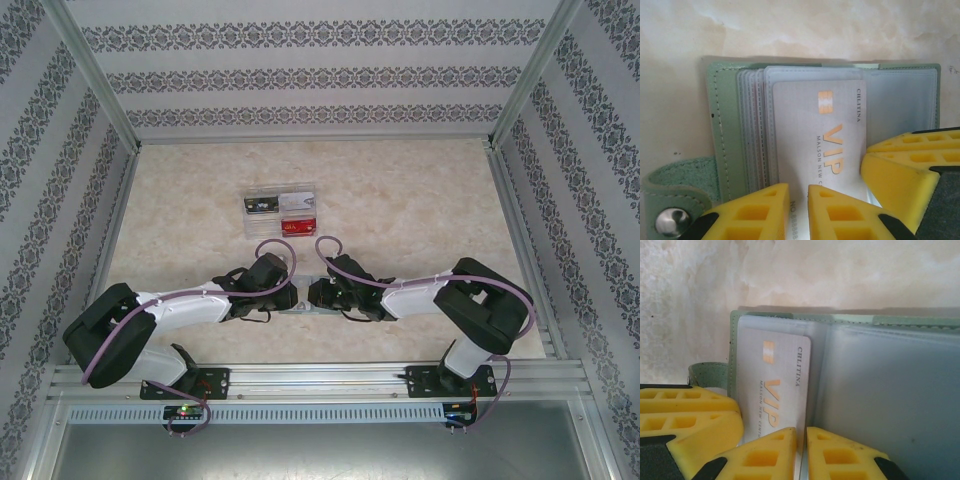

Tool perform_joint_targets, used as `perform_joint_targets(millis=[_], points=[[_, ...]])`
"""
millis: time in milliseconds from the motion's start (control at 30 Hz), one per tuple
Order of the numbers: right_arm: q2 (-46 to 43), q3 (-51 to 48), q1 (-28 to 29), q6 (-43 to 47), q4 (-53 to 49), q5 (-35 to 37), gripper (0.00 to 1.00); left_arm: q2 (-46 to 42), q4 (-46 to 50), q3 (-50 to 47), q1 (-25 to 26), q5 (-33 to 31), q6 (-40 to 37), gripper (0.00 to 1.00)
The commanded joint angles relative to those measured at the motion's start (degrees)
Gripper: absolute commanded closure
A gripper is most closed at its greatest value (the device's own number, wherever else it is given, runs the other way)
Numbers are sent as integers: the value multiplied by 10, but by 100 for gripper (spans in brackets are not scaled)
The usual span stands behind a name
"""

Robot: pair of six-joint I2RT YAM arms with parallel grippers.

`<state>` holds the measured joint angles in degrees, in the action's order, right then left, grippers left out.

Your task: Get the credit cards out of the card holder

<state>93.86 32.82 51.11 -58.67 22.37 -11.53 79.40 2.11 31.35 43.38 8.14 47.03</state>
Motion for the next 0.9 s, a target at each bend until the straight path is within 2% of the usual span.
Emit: perform_joint_targets(millis=[0,133,333,700,733,867], points=[[11,-3,-1,-8,32,-22,89,2,4,-13,-5,6,9,81],[4,-9,-2,-11,24,-15,100,-1,12,-13,-5,-2,12,82],[-20,-32,-16,-13,11,-8,100,-2,37,-10,-5,-25,20,89],[-51,-60,-30,-2,10,-16,100,1,47,-6,-5,-32,21,91],[-50,-57,-30,-1,12,-20,100,1,49,-6,-5,-32,20,91],[-56,-42,-23,13,13,-23,87,-5,48,-5,-5,-27,17,91]])
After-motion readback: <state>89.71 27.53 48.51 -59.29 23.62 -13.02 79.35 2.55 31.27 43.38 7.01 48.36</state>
